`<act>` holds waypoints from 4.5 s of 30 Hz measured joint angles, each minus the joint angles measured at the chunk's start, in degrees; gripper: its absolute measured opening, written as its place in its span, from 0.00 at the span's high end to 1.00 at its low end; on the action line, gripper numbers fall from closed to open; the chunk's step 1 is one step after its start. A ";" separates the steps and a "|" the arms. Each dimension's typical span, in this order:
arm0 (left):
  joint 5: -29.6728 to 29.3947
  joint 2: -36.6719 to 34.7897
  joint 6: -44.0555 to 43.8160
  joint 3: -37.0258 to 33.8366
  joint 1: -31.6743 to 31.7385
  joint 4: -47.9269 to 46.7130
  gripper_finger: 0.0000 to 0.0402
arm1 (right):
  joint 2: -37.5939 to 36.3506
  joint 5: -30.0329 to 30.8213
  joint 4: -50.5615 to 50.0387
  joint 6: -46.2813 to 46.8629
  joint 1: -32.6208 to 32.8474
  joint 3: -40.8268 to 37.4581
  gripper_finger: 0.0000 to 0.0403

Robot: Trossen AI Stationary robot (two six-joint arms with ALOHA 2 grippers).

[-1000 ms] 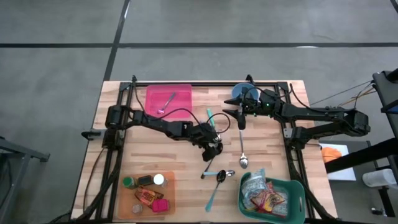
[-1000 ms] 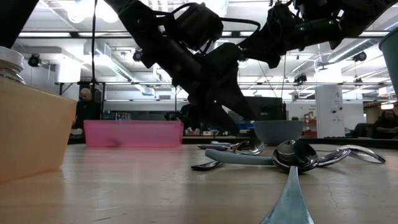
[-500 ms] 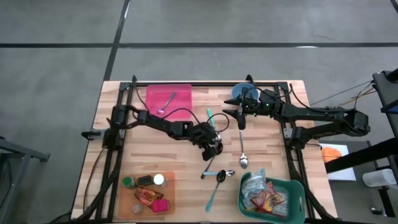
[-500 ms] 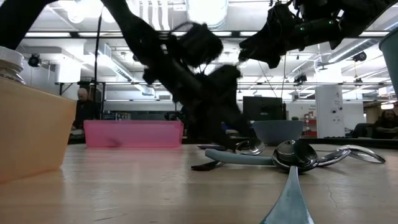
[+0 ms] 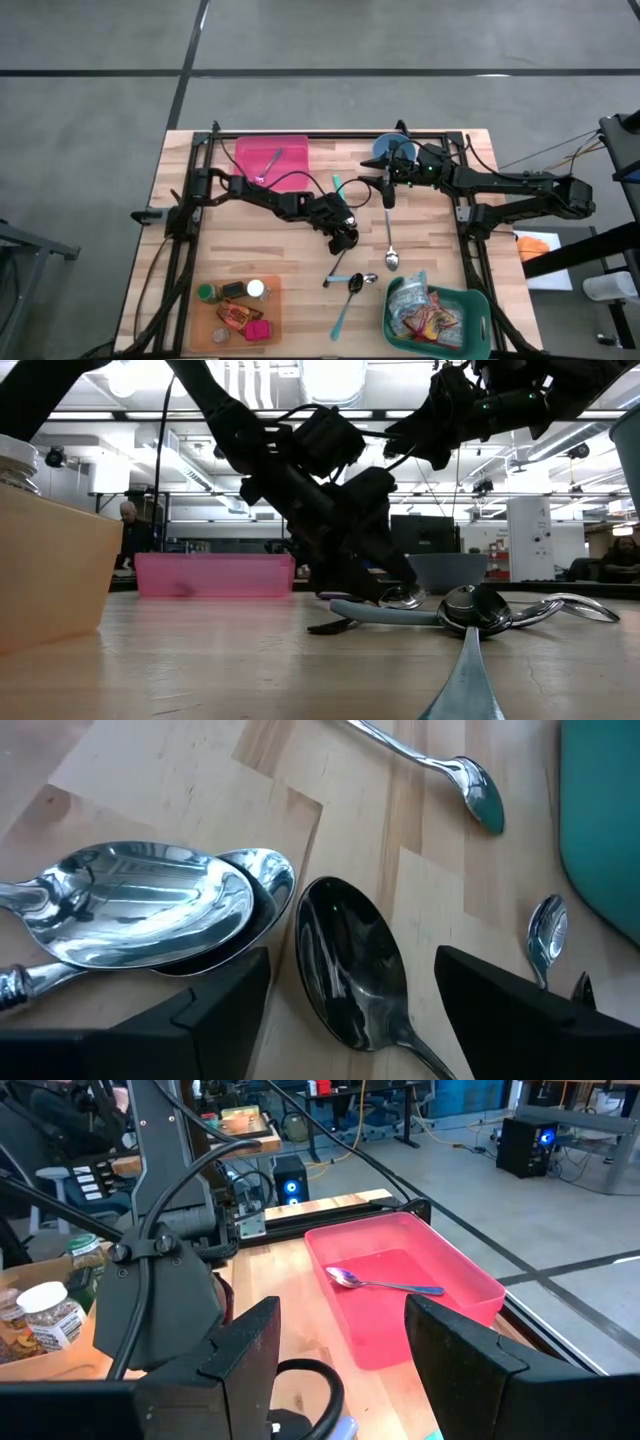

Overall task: Pick & Place Food Item
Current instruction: Put the black spoon into the pink bin

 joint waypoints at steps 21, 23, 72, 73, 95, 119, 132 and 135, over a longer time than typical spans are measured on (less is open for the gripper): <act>0.71 0.22 0.22 -0.17 -0.82 -0.40 0.94 | 0.00 0.02 0.00 0.00 0.01 0.00 0.48; 0.91 0.22 -0.11 -0.17 -0.81 -0.26 0.98 | 0.00 0.01 0.00 0.00 0.00 0.00 0.48; -6.26 -14.65 -1.10 -0.17 -0.78 -17.70 1.00 | -0.07 0.02 0.04 0.00 0.01 0.00 0.48; -7.17 -15.47 -1.03 -0.17 -0.76 -18.84 1.00 | -0.07 0.02 0.02 0.00 0.00 0.00 0.48; -38.70 -36.90 4.19 -0.15 -0.08 -39.09 1.00 | -0.07 0.00 -0.02 0.00 0.00 0.00 0.48; -49.52 -41.59 36.96 -0.25 13.67 -43.85 1.00 | -0.04 0.01 -0.02 0.00 0.00 0.00 0.48; -36.75 -41.53 44.16 -10.22 29.45 -31.62 1.00 | -0.04 0.01 -0.02 0.00 0.00 0.00 0.48; -31.70 -41.48 44.14 -12.64 32.40 -30.90 1.00 | -0.04 0.02 -0.02 0.00 0.00 0.00 0.48</act>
